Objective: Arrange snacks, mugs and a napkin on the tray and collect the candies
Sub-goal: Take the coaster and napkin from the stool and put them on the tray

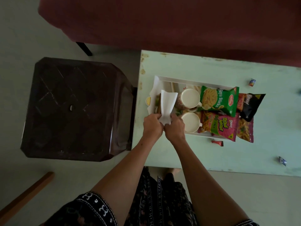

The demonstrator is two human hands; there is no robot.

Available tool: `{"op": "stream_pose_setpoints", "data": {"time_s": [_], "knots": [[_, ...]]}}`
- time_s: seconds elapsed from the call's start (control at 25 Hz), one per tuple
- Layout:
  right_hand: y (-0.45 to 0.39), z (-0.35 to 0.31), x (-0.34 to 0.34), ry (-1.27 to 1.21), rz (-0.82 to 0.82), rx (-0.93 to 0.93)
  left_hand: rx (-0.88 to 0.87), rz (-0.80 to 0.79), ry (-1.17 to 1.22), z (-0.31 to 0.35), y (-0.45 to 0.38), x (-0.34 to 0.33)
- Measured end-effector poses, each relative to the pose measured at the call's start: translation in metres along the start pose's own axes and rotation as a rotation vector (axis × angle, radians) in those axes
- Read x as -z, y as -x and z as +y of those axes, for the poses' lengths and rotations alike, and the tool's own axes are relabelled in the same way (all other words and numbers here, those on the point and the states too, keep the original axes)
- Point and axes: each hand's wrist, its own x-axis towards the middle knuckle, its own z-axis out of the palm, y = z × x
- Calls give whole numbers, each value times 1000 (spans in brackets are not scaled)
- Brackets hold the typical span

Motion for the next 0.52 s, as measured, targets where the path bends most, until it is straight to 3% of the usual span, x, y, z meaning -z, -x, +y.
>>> {"op": "stream_pose_setpoints", "data": {"time_s": [0.2,0.52], "knots": [[-8,1,-9,-133,123,-90,26,88,105,-3,-5,-11],[-12,13,-26,-73,184,-99,111,126,146,-11,-7,-24]]}}
